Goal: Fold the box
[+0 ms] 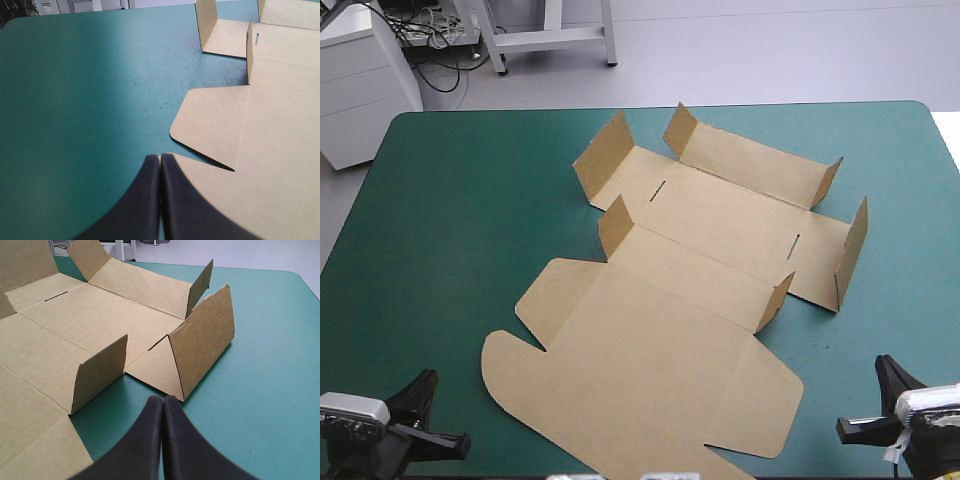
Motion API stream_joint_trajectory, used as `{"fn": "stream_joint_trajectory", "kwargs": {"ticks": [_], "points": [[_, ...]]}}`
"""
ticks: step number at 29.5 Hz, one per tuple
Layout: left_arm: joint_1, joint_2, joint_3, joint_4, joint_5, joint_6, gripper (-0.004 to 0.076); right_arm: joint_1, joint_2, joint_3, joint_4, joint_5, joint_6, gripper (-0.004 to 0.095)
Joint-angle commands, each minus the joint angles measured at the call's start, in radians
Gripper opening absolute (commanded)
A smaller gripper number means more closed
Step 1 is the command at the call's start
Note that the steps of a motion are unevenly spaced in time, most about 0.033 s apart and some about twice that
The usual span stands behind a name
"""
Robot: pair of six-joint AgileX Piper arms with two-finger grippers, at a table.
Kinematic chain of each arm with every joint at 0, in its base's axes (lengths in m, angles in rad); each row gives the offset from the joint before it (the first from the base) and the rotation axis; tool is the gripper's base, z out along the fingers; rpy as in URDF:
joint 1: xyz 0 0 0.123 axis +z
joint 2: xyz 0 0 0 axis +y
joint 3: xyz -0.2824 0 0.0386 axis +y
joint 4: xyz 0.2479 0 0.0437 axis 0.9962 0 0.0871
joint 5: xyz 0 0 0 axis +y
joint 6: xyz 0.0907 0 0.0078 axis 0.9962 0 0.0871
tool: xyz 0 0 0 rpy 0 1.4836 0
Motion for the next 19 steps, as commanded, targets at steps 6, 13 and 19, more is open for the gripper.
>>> {"fn": "stream_joint_trajectory", "kwargs": {"ticks": [6,13,19], "points": [[-0.005,-0.016,-0.019,-0.011,-0.087,-0.006,-0.0032,0.005,0.013,-0.022,0.003,-0.078,-0.003,-0.0023],[-0.005,-0.016,-0.031,-0.022,-0.059,-0.006,-0.0032,0.005,0.013,-0.022,0.002,-0.078,-0.003,-0.0023],[-0.005,-0.016,-0.030,-0.024,-0.066,-0.006,-0.0032,0.005,0.013,-0.022,0.002,-0.078,-0.003,-0.0023]]}}
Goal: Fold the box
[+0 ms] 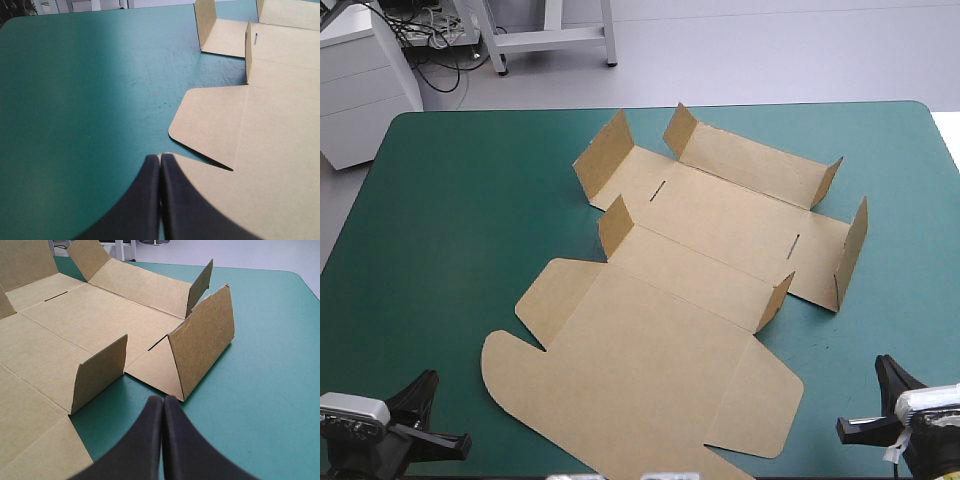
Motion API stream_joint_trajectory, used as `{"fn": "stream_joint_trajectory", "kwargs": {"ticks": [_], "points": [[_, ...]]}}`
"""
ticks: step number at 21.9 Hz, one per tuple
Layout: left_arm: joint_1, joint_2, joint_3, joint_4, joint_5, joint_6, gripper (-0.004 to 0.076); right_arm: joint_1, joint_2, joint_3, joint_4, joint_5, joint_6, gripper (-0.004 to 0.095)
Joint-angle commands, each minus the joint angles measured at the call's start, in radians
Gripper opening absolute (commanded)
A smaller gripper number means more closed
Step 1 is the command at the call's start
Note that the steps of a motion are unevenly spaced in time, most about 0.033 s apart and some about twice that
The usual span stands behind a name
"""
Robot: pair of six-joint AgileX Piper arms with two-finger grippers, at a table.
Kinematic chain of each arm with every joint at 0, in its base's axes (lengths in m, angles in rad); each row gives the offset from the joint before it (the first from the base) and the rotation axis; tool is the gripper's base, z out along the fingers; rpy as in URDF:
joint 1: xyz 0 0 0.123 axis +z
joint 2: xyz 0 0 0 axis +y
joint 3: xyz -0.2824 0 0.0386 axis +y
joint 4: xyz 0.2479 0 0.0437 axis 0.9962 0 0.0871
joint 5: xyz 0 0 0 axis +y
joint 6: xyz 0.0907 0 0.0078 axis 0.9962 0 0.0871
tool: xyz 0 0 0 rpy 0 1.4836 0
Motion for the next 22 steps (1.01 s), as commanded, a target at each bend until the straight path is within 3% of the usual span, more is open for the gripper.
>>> {"fn": "stream_joint_trajectory", "kwargs": {"ticks": [1,9,13,22], "points": [[-0.005,-0.016,-0.029,-0.020,-0.068,-0.006,-0.0032,0.005,0.013,-0.022,0.002,-0.078,-0.003,-0.0023],[-0.005,-0.016,-0.029,-0.020,-0.068,-0.006,-0.0032,0.005,0.013,-0.021,0.010,-0.098,-0.003,-0.0023],[-0.005,-0.016,-0.029,-0.020,-0.068,-0.006,-0.0032,0.005,0.059,-0.050,0.103,-0.051,-0.002,-0.0021],[-0.005,-0.016,-0.029,-0.020,-0.068,0.000,-0.0032,0.005,0.476,-0.348,0.158,0.087,0.083,-0.0015]]}}
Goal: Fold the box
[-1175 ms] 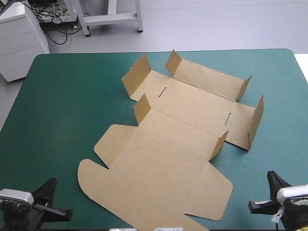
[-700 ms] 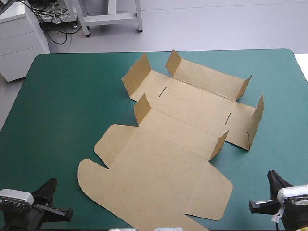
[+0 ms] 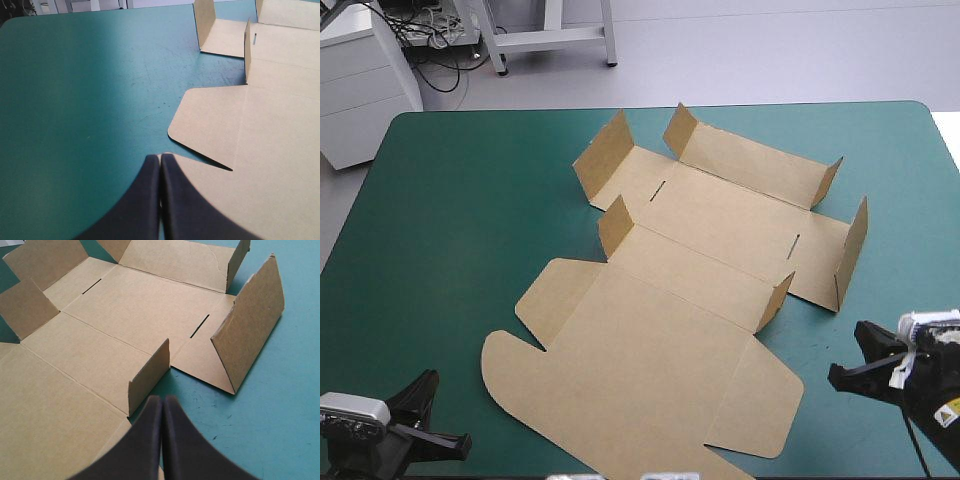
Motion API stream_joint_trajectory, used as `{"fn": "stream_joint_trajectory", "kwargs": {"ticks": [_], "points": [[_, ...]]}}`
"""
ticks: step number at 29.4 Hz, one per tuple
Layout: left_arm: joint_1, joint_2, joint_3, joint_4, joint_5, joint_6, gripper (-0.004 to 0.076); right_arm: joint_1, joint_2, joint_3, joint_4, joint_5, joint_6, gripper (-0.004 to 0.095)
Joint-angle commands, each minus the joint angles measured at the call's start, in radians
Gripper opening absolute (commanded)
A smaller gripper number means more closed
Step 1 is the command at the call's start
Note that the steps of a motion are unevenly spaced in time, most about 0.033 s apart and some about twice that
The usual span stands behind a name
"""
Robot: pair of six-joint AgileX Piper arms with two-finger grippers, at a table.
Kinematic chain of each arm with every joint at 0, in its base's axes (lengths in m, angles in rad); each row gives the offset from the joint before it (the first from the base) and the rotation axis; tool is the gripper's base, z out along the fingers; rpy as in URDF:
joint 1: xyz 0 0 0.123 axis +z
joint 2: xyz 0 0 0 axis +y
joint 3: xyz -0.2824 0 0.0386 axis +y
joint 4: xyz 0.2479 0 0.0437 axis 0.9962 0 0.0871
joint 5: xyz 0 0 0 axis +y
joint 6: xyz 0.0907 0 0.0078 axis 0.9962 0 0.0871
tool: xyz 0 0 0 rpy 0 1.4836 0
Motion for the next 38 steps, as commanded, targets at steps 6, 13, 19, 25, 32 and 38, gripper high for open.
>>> {"fn": "stream_joint_trajectory", "kwargs": {"ticks": [6,13,19,25,32,38], "points": [[-0.005,-0.016,-0.029,-0.017,-0.068,-0.003,-0.0032,0.005,0.237,-0.171,0.060,0.010,-0.060,0.0238],[-0.005,-0.016,-0.029,-0.017,-0.068,-0.003,-0.0032,0.005,0.338,-0.175,0.167,0.006,-0.066,0.0781],[-0.005,-0.016,-0.029,-0.017,-0.068,-0.003,-0.0032,0.005,0.447,-0.175,0.223,-0.004,-0.066,0.0792],[-0.005,-0.016,-0.029,-0.015,-0.068,-0.003,-0.0032,0.005,0.578,-0.175,0.257,-0.059,-0.033,0.0792],[-0.005,-0.016,-0.029,-0.015,-0.068,-0.003,-0.0032,0.005,0.718,-0.175,0.353,-0.114,-0.068,0.0786],[-0.005,-0.016,-0.029,-0.015,-0.068,-0.003,-0.0032,0.005,0.839,-0.175,0.384,-0.145,-0.086,0.0777]]}}
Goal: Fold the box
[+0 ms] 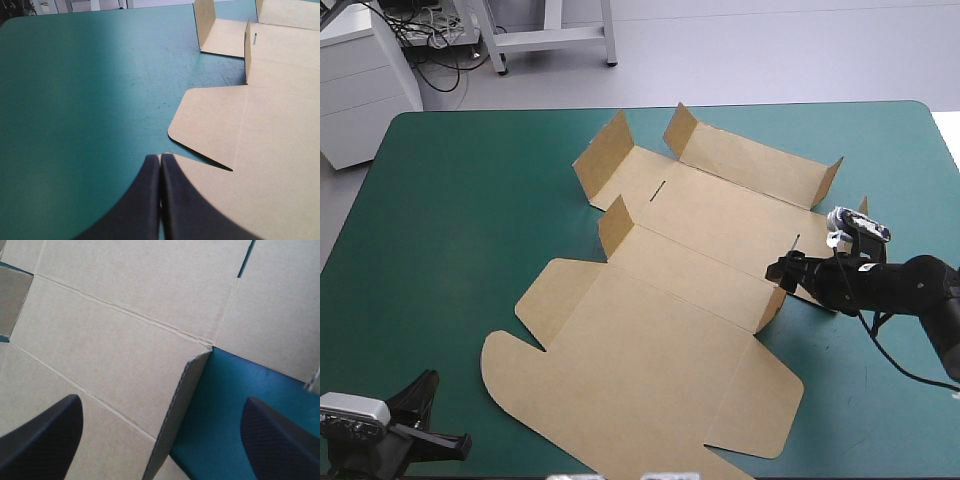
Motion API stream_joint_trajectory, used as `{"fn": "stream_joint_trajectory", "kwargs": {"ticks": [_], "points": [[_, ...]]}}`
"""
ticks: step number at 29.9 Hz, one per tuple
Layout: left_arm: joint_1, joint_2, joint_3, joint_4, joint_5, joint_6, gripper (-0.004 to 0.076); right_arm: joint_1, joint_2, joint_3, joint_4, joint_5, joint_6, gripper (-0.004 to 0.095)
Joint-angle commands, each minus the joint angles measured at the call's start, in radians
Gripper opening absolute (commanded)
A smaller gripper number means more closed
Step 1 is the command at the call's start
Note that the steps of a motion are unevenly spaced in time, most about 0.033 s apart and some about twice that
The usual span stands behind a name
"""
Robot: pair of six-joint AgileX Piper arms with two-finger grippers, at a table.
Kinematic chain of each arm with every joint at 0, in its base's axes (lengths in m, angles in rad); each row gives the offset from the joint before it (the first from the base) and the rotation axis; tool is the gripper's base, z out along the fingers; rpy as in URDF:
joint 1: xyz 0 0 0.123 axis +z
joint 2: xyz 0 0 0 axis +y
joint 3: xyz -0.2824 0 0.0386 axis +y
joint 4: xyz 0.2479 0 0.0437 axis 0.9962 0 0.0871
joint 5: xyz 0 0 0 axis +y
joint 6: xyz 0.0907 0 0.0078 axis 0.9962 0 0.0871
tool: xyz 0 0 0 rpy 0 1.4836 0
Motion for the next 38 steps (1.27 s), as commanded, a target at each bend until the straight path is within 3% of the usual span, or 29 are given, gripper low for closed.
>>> {"fn": "stream_joint_trajectory", "kwargs": {"ticks": [1,13,25,35,38], "points": [[-0.005,-0.016,-0.029,-0.015,-0.068,-0.003,-0.0032,0.005,0.047,-0.033,0.042,-0.040,-0.018,0.0768],[-0.005,-0.016,-0.029,-0.015,-0.068,-0.003,-0.0032,0.005,0.157,-0.035,0.163,-0.043,-0.113,0.0621],[-0.005,-0.016,-0.029,-0.015,-0.068,-0.003,-0.0032,0.005,0.204,-0.037,0.168,-0.020,-0.113,0.0568],[-0.005,-0.016,-0.029,-0.011,-0.068,-0.009,-0.0032,0.005,0.220,-0.037,0.172,-0.005,-0.125,0.0049],[-0.005,-0.016,-0.029,-0.008,-0.068,-0.012,-0.0032,0.005,0.220,-0.037,0.179,-0.005,-0.170,-0.0022]]}}
